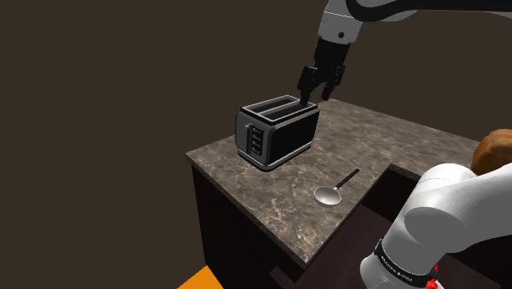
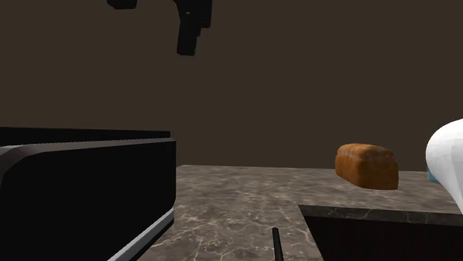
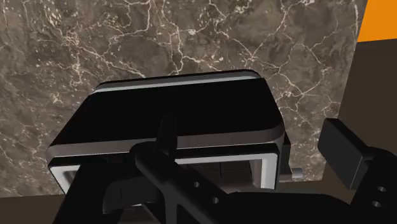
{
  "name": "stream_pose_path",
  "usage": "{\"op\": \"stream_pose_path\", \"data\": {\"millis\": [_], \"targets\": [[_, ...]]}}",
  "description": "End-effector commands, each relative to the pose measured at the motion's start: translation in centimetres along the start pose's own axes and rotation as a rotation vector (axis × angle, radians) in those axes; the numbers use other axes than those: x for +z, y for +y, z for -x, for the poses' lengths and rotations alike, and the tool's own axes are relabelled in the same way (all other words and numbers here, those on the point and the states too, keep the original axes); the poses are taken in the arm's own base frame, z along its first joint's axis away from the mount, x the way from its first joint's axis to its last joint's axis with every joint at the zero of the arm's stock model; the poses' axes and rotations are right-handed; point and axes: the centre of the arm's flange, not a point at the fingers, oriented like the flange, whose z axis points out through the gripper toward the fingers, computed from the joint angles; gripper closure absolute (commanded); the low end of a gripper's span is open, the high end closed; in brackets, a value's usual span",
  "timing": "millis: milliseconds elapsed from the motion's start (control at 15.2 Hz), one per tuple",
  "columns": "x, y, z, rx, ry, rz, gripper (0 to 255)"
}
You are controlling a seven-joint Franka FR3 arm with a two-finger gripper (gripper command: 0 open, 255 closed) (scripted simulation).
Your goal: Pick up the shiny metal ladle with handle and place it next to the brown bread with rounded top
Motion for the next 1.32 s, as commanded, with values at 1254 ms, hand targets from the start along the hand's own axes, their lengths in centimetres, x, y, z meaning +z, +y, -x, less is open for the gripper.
{"op": "stream_pose_path", "data": {"millis": [1254], "targets": [[20.3, 10.9, 5.2, 1.254, -0.33, 0.173, 0]]}}
